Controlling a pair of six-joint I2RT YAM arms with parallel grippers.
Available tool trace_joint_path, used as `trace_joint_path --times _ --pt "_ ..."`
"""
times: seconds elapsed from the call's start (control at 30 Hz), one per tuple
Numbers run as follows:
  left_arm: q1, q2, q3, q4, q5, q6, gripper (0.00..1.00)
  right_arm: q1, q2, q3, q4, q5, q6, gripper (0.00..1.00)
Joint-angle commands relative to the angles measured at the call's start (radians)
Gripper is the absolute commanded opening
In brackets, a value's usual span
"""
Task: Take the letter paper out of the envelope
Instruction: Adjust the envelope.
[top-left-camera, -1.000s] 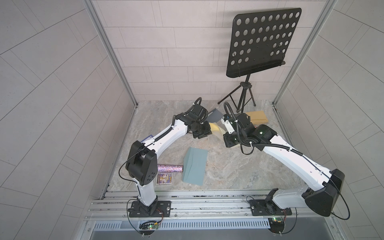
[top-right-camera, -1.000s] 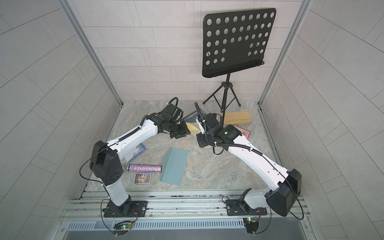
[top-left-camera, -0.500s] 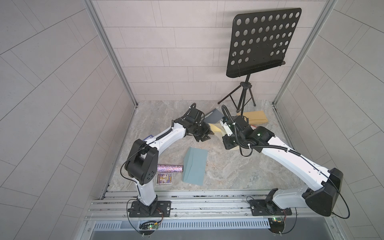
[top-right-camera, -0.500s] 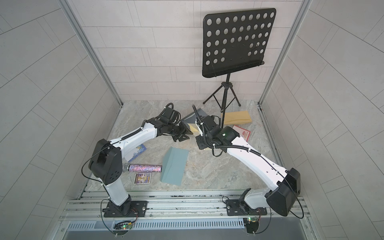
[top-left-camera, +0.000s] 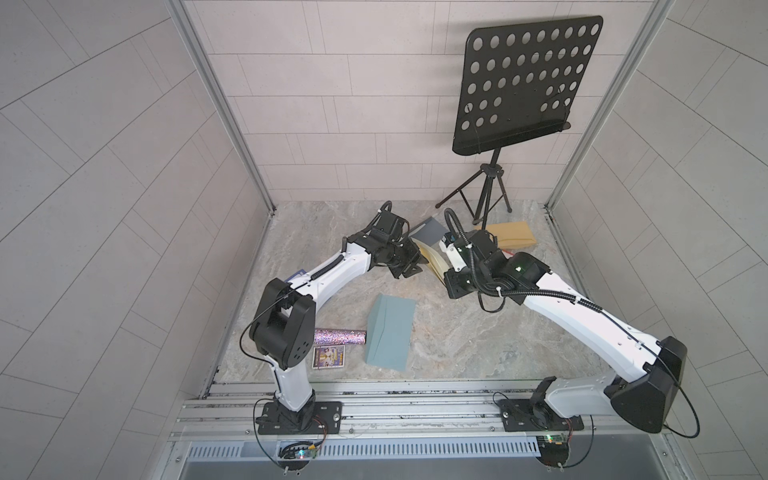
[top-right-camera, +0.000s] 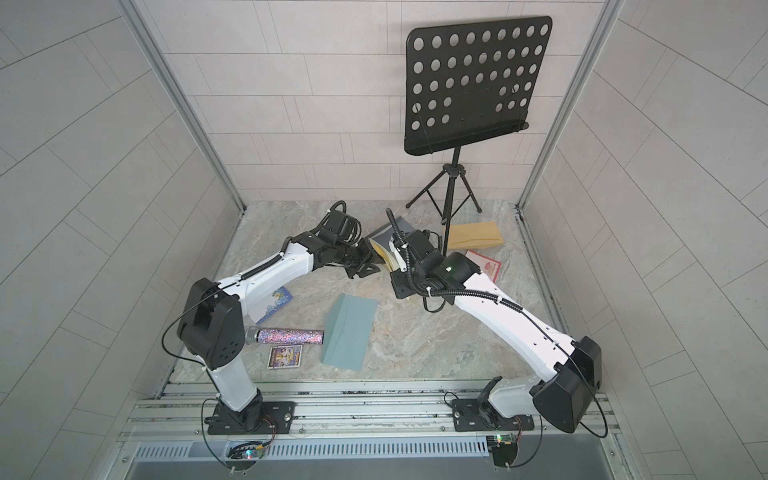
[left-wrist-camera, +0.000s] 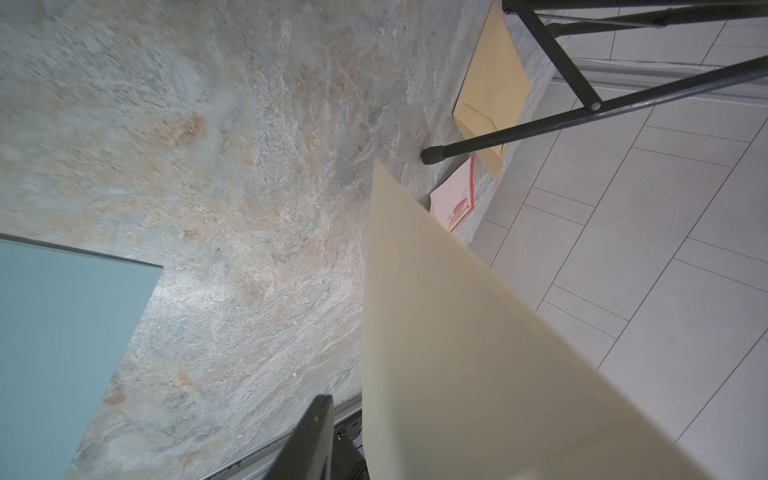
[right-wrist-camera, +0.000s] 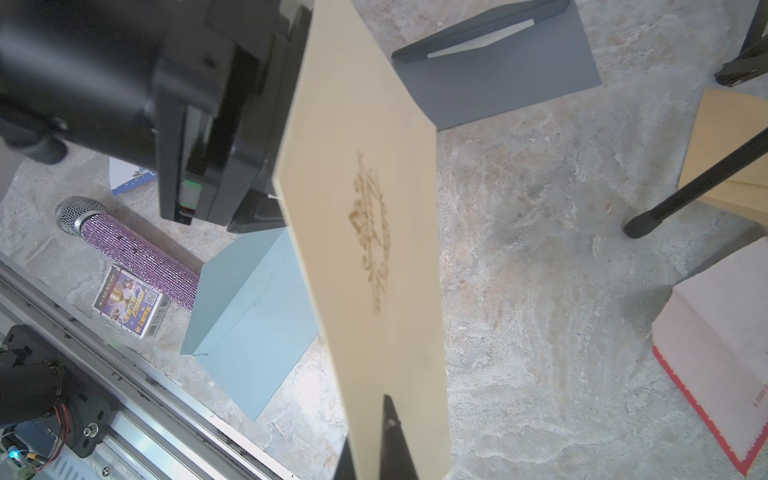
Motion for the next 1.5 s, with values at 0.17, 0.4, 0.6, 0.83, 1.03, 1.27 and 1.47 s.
trace_joint_path --times 0.17,0.4,0.6,0.83,1.03,1.27,1.47 --pt "-0.01 -0.013 0.026 -0.075 -0.022 0.045 0.32 -0.012 -0.04 0.024 0.038 0.014 0.011 0.0" --pt "-0.007 -0.044 -0.068 0.032 0.054 -0.129 0.29 -0.01 -0.076 -0.02 0.058 0.081 0.006 0.0" --pt "-0.016 -0.005 -0.024 -0.061 0.053 -0.03 0.28 -0.012 -0.07 -0.009 0.077 0.053 0.032 0.0" --pt "-0.024 -0.01 0.003 -0.098 -0.1 0.085 0.13 -0.013 -0.053 -0.013 0.092 -0.032 0.059 0.0" --pt "-0.023 -0.021 0.026 -0.111 -0.174 0.154 0.03 -0.043 -0.031 -0.011 0.102 -0.186 0.132 0.0" --pt "-0.019 0.008 0.188 -0.356 -0.238 0.218 0.0 -0.065 -0.016 0.01 0.015 -0.121 0.063 0.17" --pt "-0.02 0.039 0.303 -0.51 -0.311 0.26 0.0 -0.033 -0.067 0.086 -0.039 -0.049 -0.007 0.48"
